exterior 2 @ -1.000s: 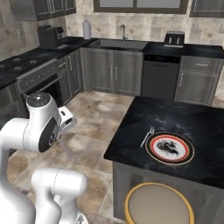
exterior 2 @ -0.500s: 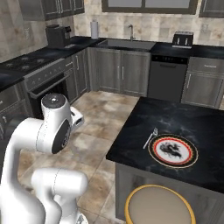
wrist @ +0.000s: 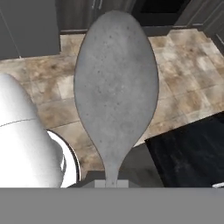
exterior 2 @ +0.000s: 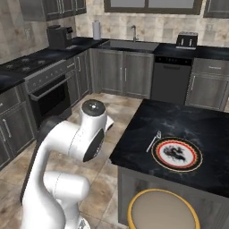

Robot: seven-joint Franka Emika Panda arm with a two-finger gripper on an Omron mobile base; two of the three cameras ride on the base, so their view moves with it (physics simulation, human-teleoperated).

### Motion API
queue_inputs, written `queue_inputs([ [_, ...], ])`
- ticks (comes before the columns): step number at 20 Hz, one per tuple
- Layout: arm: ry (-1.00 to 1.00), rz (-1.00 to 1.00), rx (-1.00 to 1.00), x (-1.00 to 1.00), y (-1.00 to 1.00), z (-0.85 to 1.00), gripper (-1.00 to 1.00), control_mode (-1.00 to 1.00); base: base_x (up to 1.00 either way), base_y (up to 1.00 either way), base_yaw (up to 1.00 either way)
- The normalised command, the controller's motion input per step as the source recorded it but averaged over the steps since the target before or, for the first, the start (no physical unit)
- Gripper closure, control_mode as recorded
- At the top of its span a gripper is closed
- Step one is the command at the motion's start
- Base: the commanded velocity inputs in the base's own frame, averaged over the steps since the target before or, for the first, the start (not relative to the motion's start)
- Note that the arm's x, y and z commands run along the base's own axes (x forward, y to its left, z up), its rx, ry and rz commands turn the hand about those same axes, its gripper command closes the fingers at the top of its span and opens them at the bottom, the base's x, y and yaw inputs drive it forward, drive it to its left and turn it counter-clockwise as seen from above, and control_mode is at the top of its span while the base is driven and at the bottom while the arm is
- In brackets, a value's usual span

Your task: Take the fork and place it on the left side of the plate. Then take the spoon and place it on the right side of the plate. Make sure they're directly next to the plate.

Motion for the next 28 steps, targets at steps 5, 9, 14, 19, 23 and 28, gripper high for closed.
queue_inputs([
  [5, 0.15, -0.18, 0.00, 0.27, -0.76, 0.00, 1.00, -1.00, 0.00, 0.00, 0.00],
  [9, 0.15, -0.21, 0.00, 0.30, -0.84, -0.02, 1.00, -1.00, 0.00, 0.00, 0.00],
  [14, 0.13, -0.20, 0.00, 0.28, -0.92, -0.10, 1.00, -1.00, 0.00, 0.00, 0.00],
  [19, 0.07, -0.17, 0.00, 0.31, -0.91, -0.10, 1.00, -1.00, 0.00, 0.00, 0.00],
  [23, 0.04, -0.17, 0.00, 0.33, -0.83, -0.10, 1.00, -1.00, 0.00, 0.00, 0.00],
  [28, 0.03, -0.18, 0.00, 0.35, -0.74, -0.18, 1.00, -1.00, 0.00, 0.00, 0.00],
])
